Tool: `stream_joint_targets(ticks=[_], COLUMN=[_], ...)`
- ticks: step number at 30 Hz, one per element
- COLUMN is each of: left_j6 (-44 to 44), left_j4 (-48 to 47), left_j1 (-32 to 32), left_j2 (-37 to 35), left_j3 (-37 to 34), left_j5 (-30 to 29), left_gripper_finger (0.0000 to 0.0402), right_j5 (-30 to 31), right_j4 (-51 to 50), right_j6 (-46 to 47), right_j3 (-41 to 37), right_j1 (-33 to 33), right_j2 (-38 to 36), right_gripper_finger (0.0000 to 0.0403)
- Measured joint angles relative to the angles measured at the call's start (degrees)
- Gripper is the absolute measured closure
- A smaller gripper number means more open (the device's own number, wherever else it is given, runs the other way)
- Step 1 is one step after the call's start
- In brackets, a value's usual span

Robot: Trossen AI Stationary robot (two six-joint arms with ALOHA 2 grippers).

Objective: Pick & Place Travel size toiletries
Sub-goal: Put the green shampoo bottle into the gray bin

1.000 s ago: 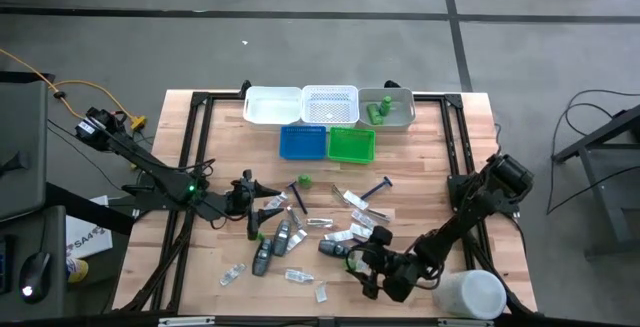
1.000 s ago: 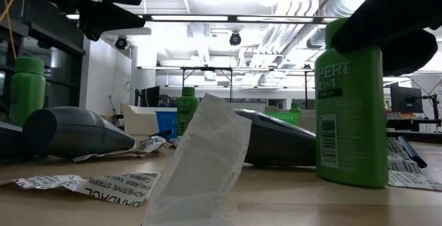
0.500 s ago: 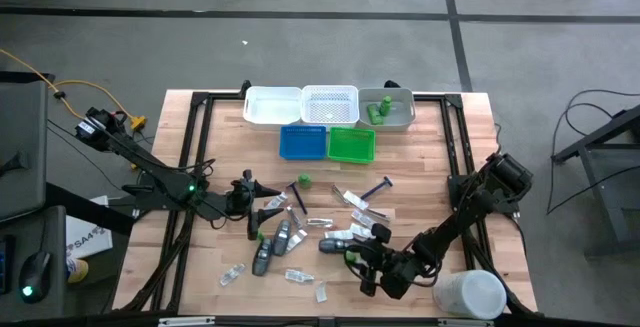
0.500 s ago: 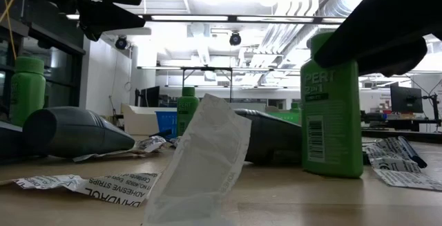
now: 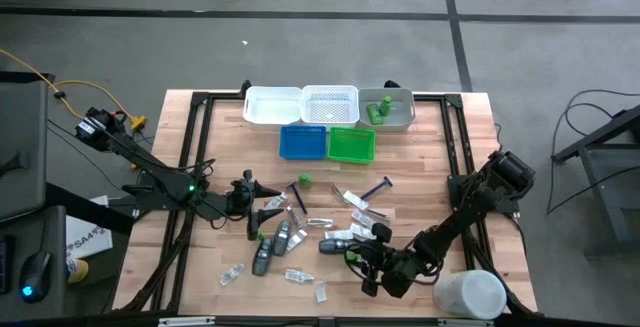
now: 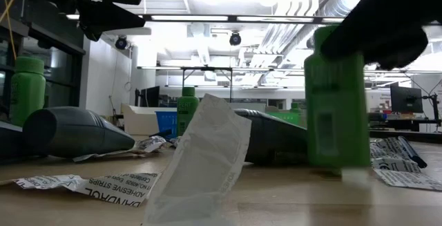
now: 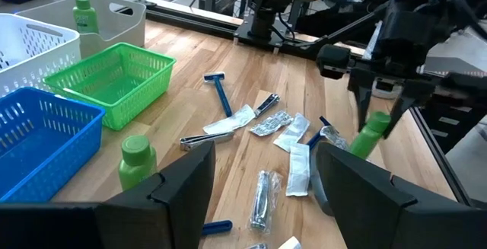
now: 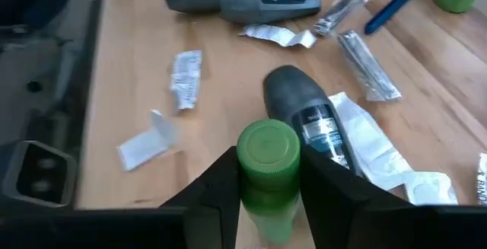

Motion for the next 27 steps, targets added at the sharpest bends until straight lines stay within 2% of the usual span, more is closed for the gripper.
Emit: stream_joint_targets(ticks=[4, 8, 12, 16, 19, 21, 24, 27], left_j6=[-0.5, -1.5, -1.5, -2.1, -2.1, -2.0, -2.0, -2.0], left_j4=[0.0, 0.0, 0.6, 0.6, 0.6, 0.6, 0.3, 0.3], left_j1=[0.0, 0.0, 0.0, 0.0, 0.0, 0.0, 0.1, 0.1], left_j2=[0.0, 0.0, 0.0, 0.0, 0.0, 0.0, 0.0, 0.0], left_j3=[0.0, 0.0, 0.0, 0.0, 0.0, 0.0, 0.0, 0.0], left_j5=[0.0, 1.0, 1.5, 1.5, 1.5, 1.1, 0.8, -1.0], left_gripper_finger=[0.0172, 0.0172, 0.0172, 0.0172, 0.0172, 0.0172, 0.0172, 0.0172], right_j5=[-0.3, 2.4, 6.9, 16.2, 23.5, 26.2, 27.0, 24.5], right_j4=[-2.9, -10.8, -23.7, -37.6, -44.3, -46.9, -47.9, -45.8], right_j6=[0.1, 0.9, 4.4, 6.3, 6.0, 4.7, 1.3, -4.0], right_j3=[0.1, 0.0, 0.0, 0.0, 0.0, 0.0, 0.0, 0.0], right_j1=[-0.2, 0.2, -0.7, -4.2, -9.8, -15.0, -24.8, -35.6], right_j2=[-5.3, -11.5, -19.2, -27.0, -31.3, -33.1, -33.7, -32.7], right_gripper_finger=[0.0299, 0.0299, 0.0299, 0.0299, 0.0302, 0.0302, 0.0302, 0.0302])
